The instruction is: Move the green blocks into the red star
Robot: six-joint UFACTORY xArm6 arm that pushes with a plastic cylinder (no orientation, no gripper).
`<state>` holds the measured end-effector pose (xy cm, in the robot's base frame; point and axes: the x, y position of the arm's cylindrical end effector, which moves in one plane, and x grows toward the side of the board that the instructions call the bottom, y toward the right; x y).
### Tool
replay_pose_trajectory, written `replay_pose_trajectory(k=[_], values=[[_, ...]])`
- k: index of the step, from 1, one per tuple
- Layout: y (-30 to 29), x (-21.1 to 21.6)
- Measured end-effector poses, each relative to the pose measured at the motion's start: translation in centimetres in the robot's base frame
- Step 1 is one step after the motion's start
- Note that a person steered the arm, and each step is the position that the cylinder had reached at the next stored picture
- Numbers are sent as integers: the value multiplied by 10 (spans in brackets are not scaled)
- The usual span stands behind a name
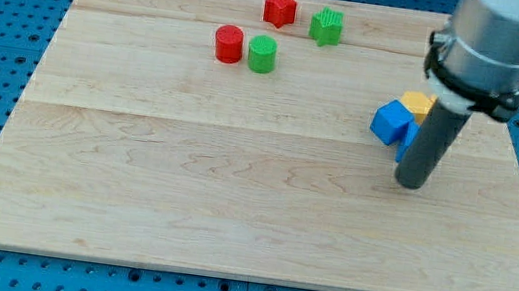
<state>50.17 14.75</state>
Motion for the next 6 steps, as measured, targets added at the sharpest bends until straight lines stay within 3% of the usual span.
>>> replay_pose_trajectory(k=[1, 2, 6], values=[[-86, 16], [-106, 20], [-115, -51]])
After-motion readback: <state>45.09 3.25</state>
